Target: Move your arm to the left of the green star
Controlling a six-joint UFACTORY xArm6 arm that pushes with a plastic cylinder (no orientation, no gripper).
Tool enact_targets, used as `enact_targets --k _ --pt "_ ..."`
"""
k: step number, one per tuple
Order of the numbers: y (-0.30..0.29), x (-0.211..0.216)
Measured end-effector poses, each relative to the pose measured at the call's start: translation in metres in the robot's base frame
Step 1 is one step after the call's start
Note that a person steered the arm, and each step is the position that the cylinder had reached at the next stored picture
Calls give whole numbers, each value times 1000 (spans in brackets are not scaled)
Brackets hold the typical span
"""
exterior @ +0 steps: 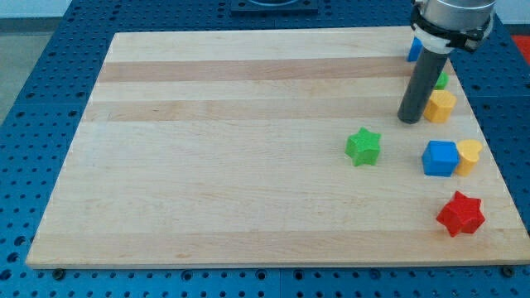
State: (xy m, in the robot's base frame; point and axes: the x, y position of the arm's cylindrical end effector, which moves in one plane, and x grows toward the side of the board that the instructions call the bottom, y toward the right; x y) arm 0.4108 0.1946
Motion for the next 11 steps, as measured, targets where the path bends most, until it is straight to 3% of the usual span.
enact_targets --k 6,11 --pt "-103 6" --pt "-114 72"
